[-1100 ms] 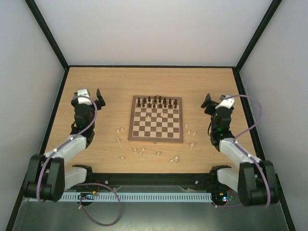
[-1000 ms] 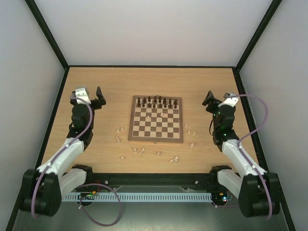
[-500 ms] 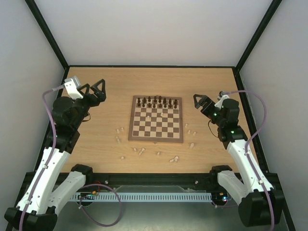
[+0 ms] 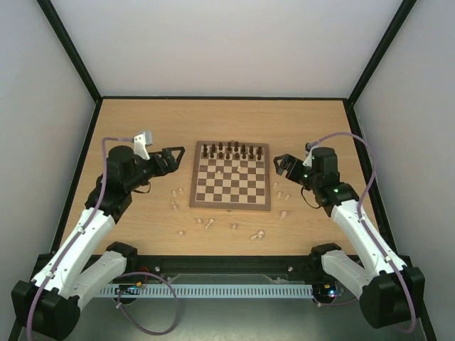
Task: Set up the chess pieces on the board
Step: Move the chess piece to the chessboard.
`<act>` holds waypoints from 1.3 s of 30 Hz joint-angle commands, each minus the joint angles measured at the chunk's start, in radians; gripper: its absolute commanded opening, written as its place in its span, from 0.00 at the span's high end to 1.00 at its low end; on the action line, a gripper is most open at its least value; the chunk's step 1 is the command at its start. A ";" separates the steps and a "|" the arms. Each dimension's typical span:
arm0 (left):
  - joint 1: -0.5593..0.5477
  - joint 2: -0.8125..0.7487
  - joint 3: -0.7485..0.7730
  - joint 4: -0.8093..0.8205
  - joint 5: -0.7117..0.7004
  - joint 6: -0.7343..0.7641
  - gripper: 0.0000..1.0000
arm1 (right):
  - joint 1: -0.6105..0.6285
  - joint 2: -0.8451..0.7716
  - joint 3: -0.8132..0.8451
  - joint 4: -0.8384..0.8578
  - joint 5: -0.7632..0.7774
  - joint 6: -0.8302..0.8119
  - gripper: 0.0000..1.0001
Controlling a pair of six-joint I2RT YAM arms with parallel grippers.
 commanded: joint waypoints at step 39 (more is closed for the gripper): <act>-0.125 0.125 -0.073 -0.115 -0.345 0.064 0.01 | 0.409 0.741 0.493 -0.231 0.414 -0.186 0.47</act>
